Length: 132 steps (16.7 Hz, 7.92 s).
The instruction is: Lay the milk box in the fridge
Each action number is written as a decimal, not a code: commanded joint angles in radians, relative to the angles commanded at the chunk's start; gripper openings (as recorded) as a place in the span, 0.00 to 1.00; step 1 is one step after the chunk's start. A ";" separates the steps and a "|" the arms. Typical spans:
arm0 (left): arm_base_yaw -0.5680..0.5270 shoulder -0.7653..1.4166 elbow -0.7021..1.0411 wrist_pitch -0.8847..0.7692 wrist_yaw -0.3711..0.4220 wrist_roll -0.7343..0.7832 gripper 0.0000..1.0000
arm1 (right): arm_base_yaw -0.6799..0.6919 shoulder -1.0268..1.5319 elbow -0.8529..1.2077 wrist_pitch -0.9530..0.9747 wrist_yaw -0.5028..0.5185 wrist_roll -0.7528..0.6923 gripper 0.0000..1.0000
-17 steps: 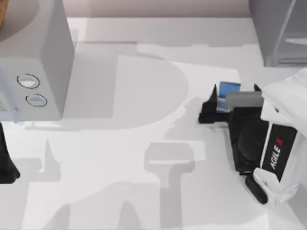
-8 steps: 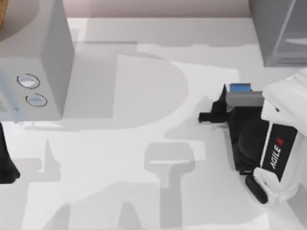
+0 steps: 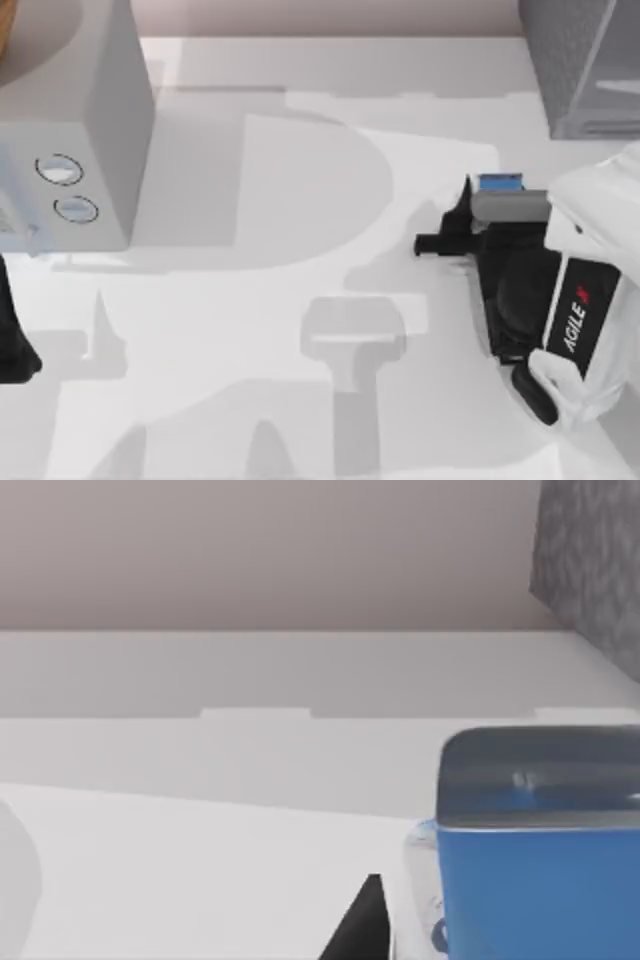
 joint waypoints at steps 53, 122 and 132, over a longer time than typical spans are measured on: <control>0.000 0.000 0.000 0.000 0.000 0.000 1.00 | -0.235 -1.484 -0.381 -1.068 -0.206 -0.011 0.00; 0.000 0.000 0.000 0.000 0.000 0.000 1.00 | -0.734 -0.258 0.363 -0.619 -0.751 0.007 0.00; 0.000 0.000 0.000 0.000 0.000 0.000 1.00 | -0.710 -0.159 0.603 -0.759 -0.730 0.003 0.00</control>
